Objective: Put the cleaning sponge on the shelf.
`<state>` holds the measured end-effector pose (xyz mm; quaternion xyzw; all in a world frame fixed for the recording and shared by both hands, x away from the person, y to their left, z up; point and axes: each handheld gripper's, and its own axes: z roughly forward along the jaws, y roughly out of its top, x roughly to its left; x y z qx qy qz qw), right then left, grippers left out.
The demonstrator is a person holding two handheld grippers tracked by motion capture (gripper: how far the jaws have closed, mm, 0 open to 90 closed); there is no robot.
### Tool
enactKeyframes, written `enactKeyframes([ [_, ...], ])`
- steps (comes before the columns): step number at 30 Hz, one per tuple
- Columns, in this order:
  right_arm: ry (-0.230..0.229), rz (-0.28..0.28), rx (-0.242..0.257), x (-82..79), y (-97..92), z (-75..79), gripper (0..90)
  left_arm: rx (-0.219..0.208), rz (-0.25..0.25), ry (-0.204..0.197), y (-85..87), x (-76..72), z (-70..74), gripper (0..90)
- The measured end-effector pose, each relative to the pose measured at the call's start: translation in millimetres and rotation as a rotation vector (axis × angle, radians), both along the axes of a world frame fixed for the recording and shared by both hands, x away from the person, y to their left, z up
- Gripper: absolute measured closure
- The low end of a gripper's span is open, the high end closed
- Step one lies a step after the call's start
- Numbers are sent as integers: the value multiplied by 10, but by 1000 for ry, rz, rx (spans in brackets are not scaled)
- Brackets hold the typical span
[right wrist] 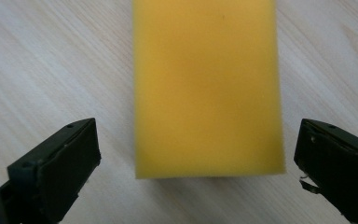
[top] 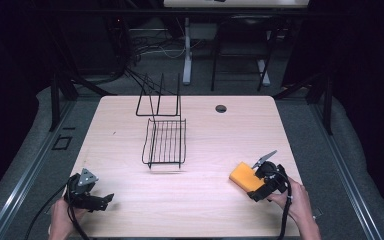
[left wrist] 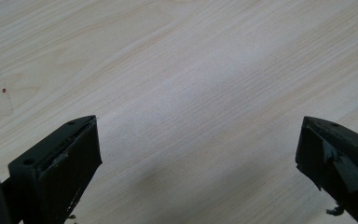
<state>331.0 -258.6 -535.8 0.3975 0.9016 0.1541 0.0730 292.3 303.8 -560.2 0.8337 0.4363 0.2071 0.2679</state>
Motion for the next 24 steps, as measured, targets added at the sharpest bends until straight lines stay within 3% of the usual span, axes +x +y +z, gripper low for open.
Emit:
enactKeyframes([
  [6,-3,-9,-13,20,2,-63,3,-5,-7,11,-5,9,-1,0],
  [20,12,-22,-41,51,5,-131,200,-8,-7,14,-12,6,0,0],
  [24,6,-21,-37,44,0,-123,216,-8,-11,15,-15,0,6,0],
])
